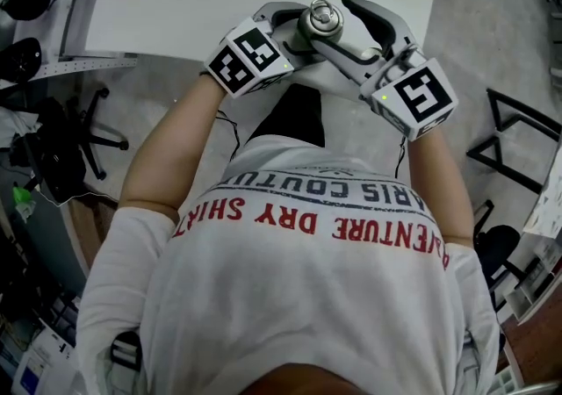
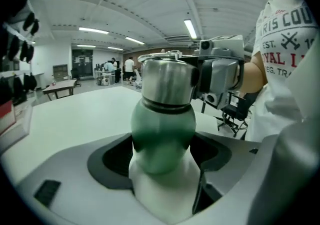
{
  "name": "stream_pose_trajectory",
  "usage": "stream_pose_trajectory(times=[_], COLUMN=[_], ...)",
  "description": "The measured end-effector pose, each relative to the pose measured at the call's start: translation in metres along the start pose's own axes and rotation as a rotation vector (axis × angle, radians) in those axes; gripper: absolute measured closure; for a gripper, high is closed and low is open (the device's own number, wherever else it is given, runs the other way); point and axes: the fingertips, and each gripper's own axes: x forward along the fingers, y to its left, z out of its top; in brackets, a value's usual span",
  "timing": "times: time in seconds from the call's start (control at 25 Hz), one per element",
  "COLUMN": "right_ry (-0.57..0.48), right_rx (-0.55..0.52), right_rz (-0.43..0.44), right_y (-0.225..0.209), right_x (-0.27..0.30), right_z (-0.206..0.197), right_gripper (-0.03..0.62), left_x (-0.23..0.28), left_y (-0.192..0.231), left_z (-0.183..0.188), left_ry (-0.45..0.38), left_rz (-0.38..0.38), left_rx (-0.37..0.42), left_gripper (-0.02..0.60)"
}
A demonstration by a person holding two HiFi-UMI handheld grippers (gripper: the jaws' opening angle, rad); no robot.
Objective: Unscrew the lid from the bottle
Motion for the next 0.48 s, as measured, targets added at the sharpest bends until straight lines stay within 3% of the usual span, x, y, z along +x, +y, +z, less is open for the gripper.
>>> stream_pose_trajectory(times=[0.2, 0.48], right_ry=[-0.009, 0.014], right_rx=[0.019, 0.015], right_rz=[-0.09, -0.154], right_y=[0.0036, 0.003], right_x=[0.0022, 0.0081], right_z=[-0.001, -0.0011], right_gripper=[0.31, 0.313], left_x=[-0.0005, -0.0015], left_y=[0.0017, 0.0045], left_z=[0.0014, -0.0003], left_ry=[-0.047, -0.067], left_rz=[0.139, 0.25], left_rx=[-0.094, -0.172], left_gripper=[0.212, 0.21])
